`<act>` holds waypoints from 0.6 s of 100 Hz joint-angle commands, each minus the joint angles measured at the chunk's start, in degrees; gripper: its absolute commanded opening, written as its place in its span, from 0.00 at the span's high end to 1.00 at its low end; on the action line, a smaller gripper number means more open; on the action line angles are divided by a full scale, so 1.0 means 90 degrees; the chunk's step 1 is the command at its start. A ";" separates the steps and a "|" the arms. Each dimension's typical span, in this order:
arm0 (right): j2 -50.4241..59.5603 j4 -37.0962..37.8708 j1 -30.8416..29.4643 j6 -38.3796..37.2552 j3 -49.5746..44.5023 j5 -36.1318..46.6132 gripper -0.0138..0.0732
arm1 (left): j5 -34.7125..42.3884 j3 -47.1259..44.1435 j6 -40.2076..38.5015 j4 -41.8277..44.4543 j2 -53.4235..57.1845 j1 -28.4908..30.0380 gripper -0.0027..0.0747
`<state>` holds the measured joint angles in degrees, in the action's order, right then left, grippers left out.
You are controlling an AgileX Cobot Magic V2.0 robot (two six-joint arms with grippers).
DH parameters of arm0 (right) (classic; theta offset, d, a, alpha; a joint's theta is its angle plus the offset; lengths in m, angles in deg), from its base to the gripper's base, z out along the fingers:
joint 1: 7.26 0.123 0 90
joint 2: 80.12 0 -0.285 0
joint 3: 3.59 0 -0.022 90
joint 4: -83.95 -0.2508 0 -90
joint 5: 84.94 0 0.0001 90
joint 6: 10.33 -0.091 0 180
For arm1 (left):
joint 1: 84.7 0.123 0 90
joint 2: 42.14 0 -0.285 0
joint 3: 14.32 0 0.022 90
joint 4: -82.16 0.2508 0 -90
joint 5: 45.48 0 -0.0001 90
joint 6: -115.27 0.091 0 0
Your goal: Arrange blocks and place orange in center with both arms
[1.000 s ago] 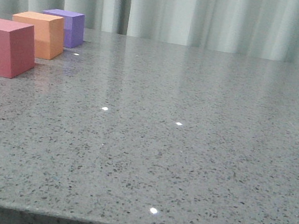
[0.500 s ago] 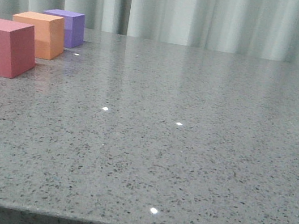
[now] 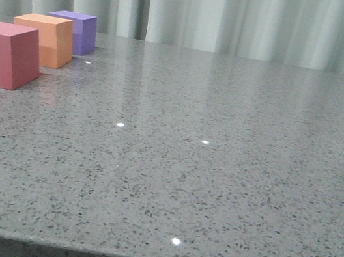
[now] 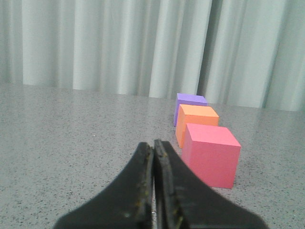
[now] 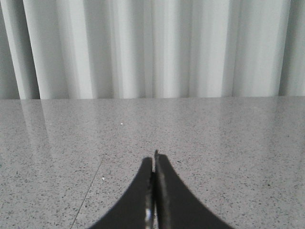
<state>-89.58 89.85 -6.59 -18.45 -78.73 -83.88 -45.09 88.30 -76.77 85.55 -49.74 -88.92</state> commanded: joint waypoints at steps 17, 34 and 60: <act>0.0382 0.0012 -0.0039 0.0036 -0.0291 0.0957 0.92 | 0.0516 -0.0267 -0.0050 -0.0002 0.0244 -0.0053 0.99; 0.0382 0.0012 -0.0039 0.0036 -0.0291 0.0964 0.92 | 0.0516 -0.0267 -0.0050 -0.0002 0.0244 -0.0053 0.99; 0.0382 0.0012 -0.0039 0.0036 -0.0291 0.0964 0.92 | 0.0516 -0.0267 -0.0050 -0.0002 0.0244 -0.0053 0.99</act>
<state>-87.32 89.85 -6.59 -18.45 -82.40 -80.18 -45.05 88.30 -76.77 85.55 -49.74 -88.92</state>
